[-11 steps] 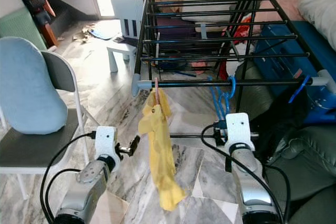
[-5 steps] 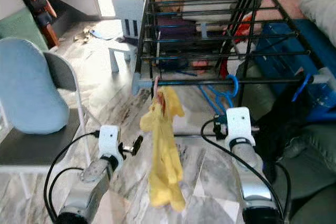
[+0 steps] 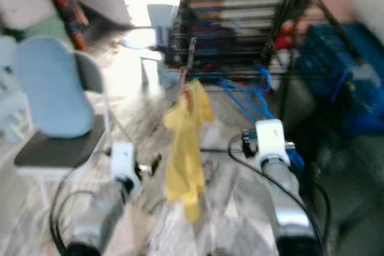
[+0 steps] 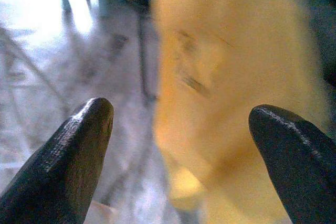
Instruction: Hang hanger
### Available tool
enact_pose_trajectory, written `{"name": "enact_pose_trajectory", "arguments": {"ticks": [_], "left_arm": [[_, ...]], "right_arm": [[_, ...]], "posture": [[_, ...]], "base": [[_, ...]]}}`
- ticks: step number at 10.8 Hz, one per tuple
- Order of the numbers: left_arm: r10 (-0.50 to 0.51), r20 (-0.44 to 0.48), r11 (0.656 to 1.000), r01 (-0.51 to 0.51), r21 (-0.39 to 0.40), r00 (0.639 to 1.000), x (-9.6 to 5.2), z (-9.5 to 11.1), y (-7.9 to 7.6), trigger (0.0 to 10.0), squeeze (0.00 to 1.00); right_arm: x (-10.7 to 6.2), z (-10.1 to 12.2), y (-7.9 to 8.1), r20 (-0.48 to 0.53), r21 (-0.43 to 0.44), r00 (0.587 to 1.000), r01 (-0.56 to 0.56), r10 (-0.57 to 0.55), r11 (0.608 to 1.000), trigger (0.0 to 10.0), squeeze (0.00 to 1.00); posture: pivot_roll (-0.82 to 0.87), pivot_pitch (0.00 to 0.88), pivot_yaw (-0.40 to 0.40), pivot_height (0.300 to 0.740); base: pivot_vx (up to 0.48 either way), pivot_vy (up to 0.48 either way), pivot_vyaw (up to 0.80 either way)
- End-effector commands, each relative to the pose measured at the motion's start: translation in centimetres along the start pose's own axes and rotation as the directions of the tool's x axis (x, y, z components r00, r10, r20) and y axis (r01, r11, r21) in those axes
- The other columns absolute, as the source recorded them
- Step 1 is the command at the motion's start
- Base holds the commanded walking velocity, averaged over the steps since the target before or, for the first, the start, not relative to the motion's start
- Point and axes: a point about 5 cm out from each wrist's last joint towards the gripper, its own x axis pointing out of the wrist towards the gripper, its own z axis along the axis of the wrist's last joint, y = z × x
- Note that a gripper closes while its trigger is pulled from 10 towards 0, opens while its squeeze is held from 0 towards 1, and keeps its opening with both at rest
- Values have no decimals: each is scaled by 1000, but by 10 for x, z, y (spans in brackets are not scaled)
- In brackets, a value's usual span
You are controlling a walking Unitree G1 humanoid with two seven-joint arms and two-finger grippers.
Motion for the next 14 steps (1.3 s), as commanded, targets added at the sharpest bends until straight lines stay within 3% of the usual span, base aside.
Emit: {"name": "enact_pose_trajectory", "arguments": {"ticks": [1,11,13,14], "left_arm": [[9,16,1000,-9,12,1000,1,5,2,10000,0],[24,19,999,-25,22,1000,3,5,4,10000,0],[103,51,994,-105,38,993,-1,7,19,10000,0],[184,71,981,-188,55,980,-6,8,35,10000,0]], "right_arm": [[0,1,1,0,5,1000,0,0,1000,10000,0],[0,7,18,44,17,993,-111,110,994,10000,0],[-2,6,26,61,58,983,-176,172,983,10000,0],[-6,4,34,63,52,974,-219,216,974,10000,0]], "posture": [[-197,0,44,740],[-192,0,36,740],[-193,0,41,740],[-190,0,42,740]], "base": [[-337,0,0],[-335,0,0],[-296,0,0],[0,0,0]]}}
